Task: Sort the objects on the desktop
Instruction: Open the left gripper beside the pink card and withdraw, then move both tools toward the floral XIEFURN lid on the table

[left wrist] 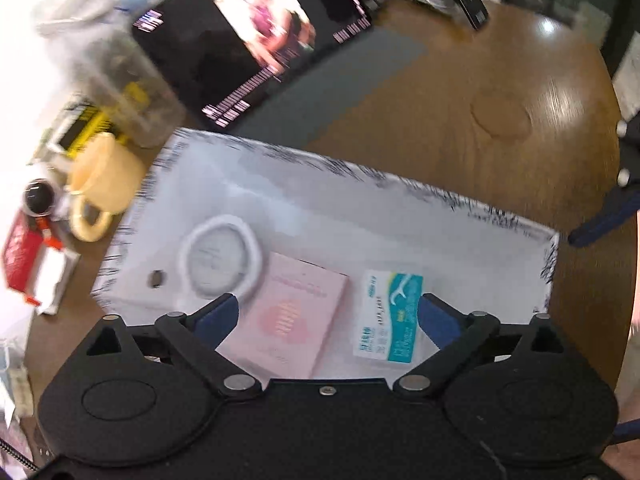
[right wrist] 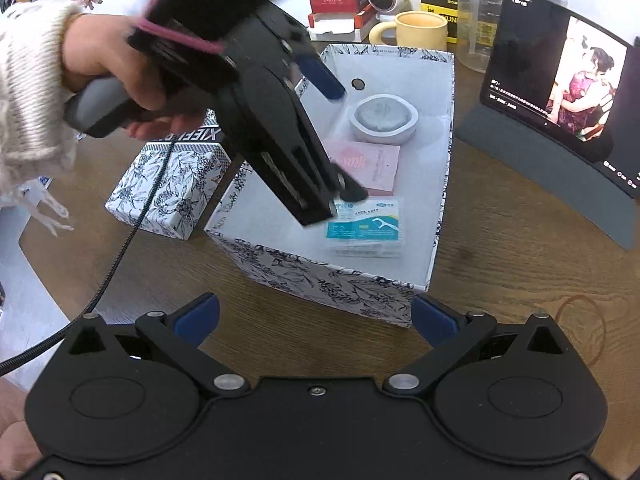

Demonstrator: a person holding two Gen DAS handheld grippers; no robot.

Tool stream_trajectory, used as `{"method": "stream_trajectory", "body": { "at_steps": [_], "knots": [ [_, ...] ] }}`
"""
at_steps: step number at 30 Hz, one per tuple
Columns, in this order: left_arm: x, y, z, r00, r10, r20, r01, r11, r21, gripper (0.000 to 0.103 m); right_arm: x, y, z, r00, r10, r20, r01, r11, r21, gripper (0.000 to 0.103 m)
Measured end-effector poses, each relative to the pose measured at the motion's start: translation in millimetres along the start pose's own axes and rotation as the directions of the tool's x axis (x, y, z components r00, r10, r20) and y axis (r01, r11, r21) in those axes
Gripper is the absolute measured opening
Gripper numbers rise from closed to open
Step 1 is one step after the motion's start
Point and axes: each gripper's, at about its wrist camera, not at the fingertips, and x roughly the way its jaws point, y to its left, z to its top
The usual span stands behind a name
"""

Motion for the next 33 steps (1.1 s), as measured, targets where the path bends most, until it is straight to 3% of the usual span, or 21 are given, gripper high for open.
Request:
{"method": "stream_trajectory", "body": {
  "at_steps": [6,10,16,22,33],
  "knots": [
    [-47,-2,5,0.994,0.084,0.073,-0.078,0.993,-0.083,0.102,-8,17,-3,0.999,-0.016,0.029,0.016,1.000,0.009,0.103],
    [-58,2,3,0.976,0.186,0.112,-0.164,0.970,-0.181,0.103,-13,32,-8,0.998,-0.035,0.051,0.034,0.999,0.012,0.103],
    [-97,-2,-25,0.955,0.264,0.134,-0.199,0.907,-0.371,0.103,-18,53,-16,0.996,-0.045,0.079,0.042,0.998,0.042,0.103],
    [-131,-8,-59,0.933,0.340,0.120,-0.246,0.843,-0.479,0.103,-29,71,-26,0.989,-0.076,0.128,0.064,0.994,0.092,0.103],
    [-179,-19,-123,0.906,0.406,0.115,-0.246,0.730,-0.638,0.103,-43,104,-37,0.971,-0.141,0.194,0.119,0.985,0.123,0.103]
  ]
}}
